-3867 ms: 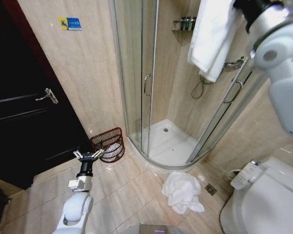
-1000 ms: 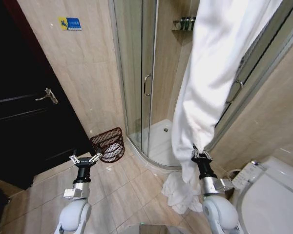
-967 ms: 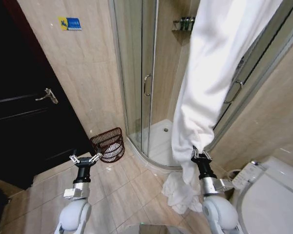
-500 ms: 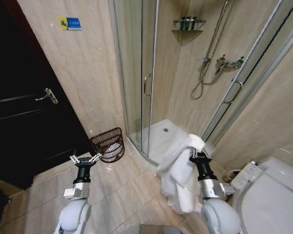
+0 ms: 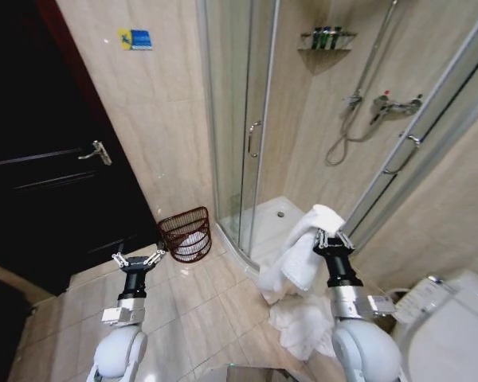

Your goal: Discard the used towel into the hamper.

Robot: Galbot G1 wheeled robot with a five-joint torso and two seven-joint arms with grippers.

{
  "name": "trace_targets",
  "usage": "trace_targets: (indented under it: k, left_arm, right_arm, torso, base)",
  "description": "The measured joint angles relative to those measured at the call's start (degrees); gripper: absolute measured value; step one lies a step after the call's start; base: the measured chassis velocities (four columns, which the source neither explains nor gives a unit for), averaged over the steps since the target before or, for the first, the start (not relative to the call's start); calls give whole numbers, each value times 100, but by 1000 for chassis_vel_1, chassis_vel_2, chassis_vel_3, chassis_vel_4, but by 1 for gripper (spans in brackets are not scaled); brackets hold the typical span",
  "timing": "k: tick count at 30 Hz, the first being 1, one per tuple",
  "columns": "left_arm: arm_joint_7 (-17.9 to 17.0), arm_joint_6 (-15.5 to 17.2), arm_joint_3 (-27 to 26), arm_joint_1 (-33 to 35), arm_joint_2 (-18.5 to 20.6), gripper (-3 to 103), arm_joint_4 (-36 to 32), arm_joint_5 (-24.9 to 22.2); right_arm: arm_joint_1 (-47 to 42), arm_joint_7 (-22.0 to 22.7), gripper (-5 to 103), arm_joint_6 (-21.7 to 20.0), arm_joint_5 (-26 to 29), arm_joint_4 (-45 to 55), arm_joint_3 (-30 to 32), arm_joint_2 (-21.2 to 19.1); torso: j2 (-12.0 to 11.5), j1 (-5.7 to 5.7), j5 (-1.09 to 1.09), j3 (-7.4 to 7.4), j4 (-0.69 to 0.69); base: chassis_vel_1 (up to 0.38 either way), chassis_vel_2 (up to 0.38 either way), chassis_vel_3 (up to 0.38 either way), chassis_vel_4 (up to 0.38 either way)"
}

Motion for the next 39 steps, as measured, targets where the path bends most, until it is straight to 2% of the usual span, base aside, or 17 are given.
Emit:
trace_targets:
  k: [12,19,25,39]
  left_arm:
    - [17,21,32,61,-75,100,-62,67]
    - [57,335,58,120,-118,100,-170,124]
    - [82,442,65,92,-134,100,-169,147]
    - [89,478,49,80,-191,100,-93,216]
  right_arm:
    - [54,26,7,1,7,-81,60,-35]
    - [150,14,7,11,28,-134,58,-96]
    - [199,3,7,45,101,-198,73,-118]
    - [423,16,7,198,128,-543,-144,-146]
  torso:
    - [0,0,1,0,-2]
    - [0,-1,-1,0,-1]
    - [0,0,-3,0,-1]
    - [0,0,0,0,-1]
  base:
    - [71,50,-41,-58]
    - [178,163,-188,-160]
    - [127,167,-118,-110]
    - [23,24,69,59]
